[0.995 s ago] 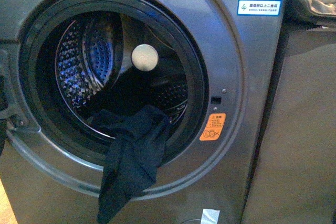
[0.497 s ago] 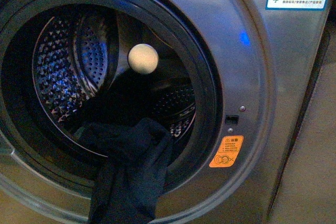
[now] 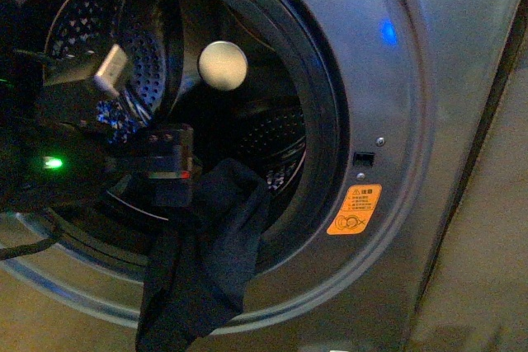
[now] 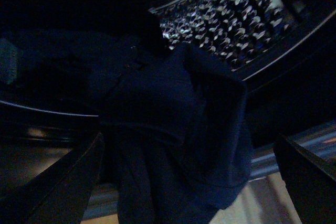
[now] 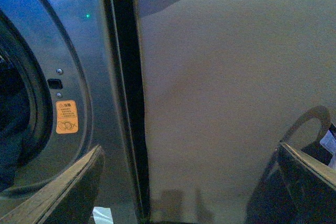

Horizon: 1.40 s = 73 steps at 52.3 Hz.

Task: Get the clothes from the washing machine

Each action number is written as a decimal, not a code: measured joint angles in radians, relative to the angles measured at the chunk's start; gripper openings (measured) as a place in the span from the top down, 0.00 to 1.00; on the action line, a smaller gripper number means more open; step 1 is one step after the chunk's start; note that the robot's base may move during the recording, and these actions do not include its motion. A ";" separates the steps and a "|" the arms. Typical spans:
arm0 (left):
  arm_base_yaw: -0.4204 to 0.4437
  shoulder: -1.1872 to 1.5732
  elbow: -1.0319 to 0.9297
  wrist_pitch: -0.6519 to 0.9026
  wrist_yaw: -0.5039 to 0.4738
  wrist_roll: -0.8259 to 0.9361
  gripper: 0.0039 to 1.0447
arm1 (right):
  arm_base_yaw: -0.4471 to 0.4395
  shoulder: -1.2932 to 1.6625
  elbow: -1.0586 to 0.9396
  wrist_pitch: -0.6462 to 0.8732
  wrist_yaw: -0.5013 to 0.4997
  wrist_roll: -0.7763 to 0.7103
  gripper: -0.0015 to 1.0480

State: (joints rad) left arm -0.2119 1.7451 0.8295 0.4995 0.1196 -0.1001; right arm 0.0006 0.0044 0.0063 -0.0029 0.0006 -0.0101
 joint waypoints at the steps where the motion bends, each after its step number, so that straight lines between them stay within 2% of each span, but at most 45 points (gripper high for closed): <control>1: -0.001 0.012 0.011 -0.003 -0.008 0.003 0.06 | 0.000 0.000 0.000 0.000 0.000 0.000 0.07; 8: -0.013 0.137 0.137 -0.040 -0.039 0.020 0.06 | 0.000 0.000 0.000 0.000 -0.001 0.000 0.07; 20: -0.020 0.277 0.311 -0.098 -0.036 0.014 0.06 | 0.000 0.000 0.000 0.000 -0.001 0.000 0.07; 29: -0.028 0.328 0.394 -0.148 0.002 -0.021 0.06 | 0.000 0.000 0.000 0.000 -0.001 0.000 0.07; 33: -0.037 0.358 0.442 -0.180 0.054 -0.089 0.06 | 0.000 0.000 0.000 0.000 -0.001 0.000 0.07; 37: -0.048 0.386 0.476 -0.192 0.062 -0.128 0.06 | 0.000 0.000 0.000 0.000 -0.001 0.000 0.07; 43: -0.069 0.423 0.509 -0.220 0.010 -0.116 0.06 | 0.000 0.000 0.000 0.000 -0.001 0.000 0.07; 55: -0.085 0.480 0.511 -0.211 -0.158 0.087 0.06 | 0.000 0.000 0.000 0.000 -0.001 0.000 0.07; 67: -0.053 0.488 0.489 -0.107 -0.304 0.316 0.06 | 0.000 0.000 0.000 0.000 -0.001 0.000 0.07; 73: -0.039 0.494 0.487 -0.144 -0.368 0.370 0.06 | 0.000 0.000 0.000 0.000 -0.001 0.000 0.07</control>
State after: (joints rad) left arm -0.2508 2.2387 1.3167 0.3553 -0.2485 0.2703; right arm 0.0006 0.0044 0.0063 -0.0029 -0.0002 -0.0101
